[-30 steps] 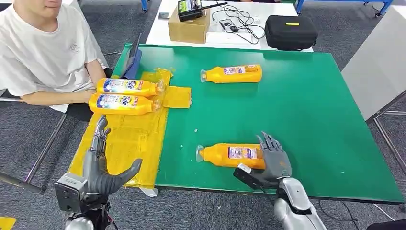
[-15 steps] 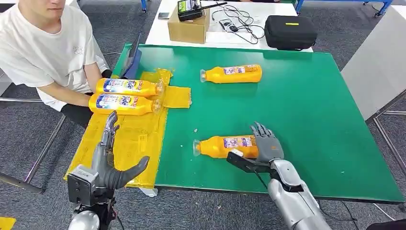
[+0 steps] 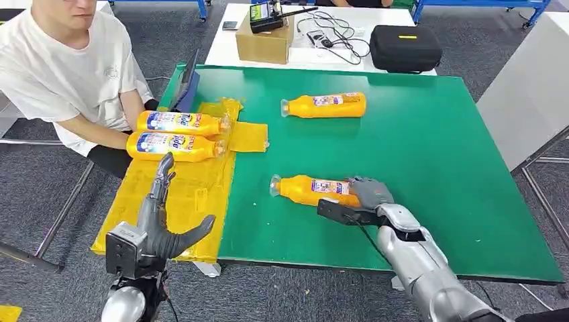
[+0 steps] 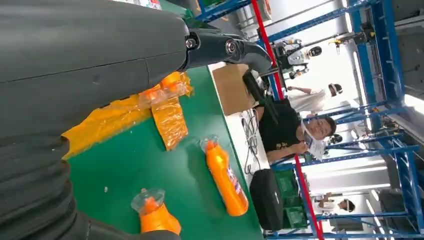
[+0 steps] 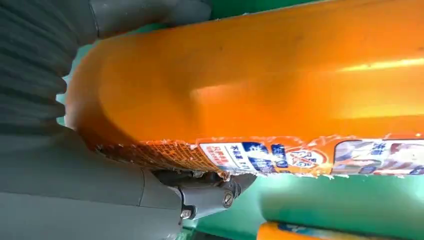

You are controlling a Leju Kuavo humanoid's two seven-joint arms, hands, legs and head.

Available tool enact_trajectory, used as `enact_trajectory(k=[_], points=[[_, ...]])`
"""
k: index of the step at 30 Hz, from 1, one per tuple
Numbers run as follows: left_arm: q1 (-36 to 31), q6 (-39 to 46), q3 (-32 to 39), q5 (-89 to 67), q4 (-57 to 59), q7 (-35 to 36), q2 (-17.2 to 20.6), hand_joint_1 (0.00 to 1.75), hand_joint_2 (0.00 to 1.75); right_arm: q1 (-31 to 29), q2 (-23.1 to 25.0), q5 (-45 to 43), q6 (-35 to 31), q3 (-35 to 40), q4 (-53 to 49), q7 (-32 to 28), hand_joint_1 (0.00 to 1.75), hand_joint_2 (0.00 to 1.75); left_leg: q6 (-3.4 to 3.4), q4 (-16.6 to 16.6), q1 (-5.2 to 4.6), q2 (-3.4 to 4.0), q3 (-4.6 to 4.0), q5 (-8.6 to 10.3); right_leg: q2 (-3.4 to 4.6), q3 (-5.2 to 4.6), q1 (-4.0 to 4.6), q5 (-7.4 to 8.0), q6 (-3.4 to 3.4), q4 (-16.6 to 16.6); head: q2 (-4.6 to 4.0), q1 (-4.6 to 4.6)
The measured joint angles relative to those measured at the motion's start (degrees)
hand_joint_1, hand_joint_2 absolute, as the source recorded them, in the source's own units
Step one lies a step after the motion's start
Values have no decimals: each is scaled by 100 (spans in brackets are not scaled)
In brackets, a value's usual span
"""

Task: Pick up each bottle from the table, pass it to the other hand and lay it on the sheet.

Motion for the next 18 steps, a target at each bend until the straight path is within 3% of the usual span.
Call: enact_trajectory(k=[9,13,18], points=[[-240,-48,-157,289,284,-90,63,0,175,-75,-142,-1105,145,-2,306,-1125,175,175,1,0,1,8,16,-2,6,22,2,0,0,-10,0,2],[-285,-33,-214,288,356,-98,98,0,175,-11,-140,-1269,11,-15,319,-1268,175,175,1,0,1,19,24,-3,15,24,2,1,1,-10,0,2],[-188,-74,-217,774,365,2,103,0,175,456,20,-1965,-991,-236,-38,-1998,175,175,0,-1,4,18,12,-2,13,22,7,2,2,-7,0,-2]])
